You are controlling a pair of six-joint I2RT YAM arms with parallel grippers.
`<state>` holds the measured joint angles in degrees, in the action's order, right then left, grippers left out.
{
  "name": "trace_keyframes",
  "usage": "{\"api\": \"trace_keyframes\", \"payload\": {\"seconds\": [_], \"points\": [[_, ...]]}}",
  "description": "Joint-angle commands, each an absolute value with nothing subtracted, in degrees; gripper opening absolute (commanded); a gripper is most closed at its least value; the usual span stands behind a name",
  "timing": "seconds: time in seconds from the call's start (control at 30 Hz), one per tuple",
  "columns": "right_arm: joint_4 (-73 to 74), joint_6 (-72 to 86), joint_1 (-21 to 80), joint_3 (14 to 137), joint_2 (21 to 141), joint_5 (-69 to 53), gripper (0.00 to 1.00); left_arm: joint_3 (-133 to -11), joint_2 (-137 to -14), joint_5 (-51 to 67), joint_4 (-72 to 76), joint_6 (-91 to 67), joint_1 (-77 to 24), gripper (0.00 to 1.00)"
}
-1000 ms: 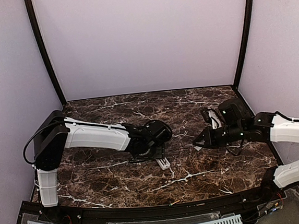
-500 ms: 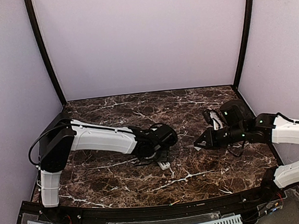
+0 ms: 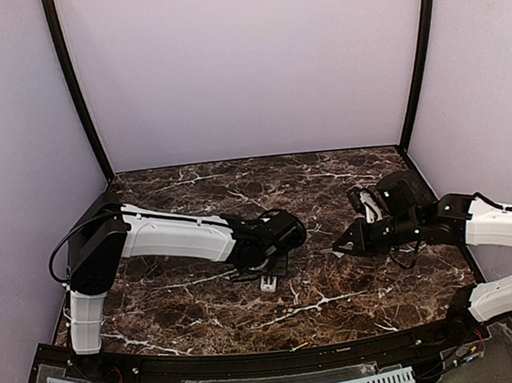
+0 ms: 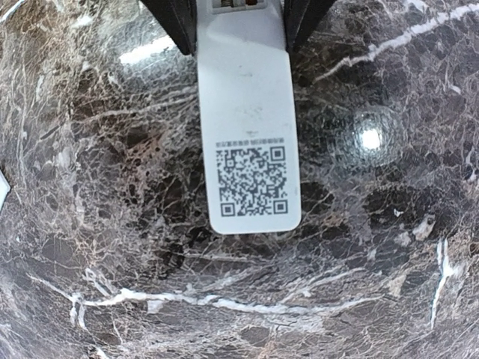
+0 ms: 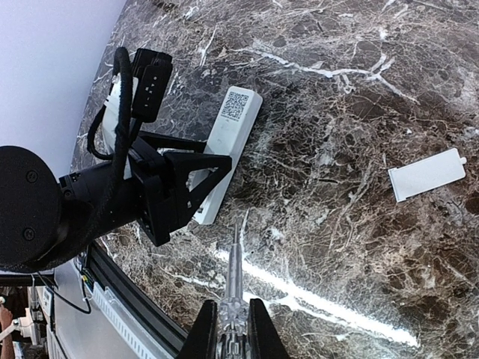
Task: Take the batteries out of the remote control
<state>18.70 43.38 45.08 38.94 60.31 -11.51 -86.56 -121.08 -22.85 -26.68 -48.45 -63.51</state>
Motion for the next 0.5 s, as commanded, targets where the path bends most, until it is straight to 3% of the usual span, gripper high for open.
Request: {"api": "trace_keyframes", "payload": {"seconds": [0.0, 0.47], "points": [[19.3, 43.8, 45.3, 38.2, 59.4, -10.6, 0.00, -86.8, -121.0, -25.0, -32.5, -44.9, -63.3, 0.34], [20.9, 43.8, 45.3, 38.2, 57.5, -9.4, 0.00, -72.9, -108.0, -21.0, -26.8, -36.4, -58.1, 0.33]]}}
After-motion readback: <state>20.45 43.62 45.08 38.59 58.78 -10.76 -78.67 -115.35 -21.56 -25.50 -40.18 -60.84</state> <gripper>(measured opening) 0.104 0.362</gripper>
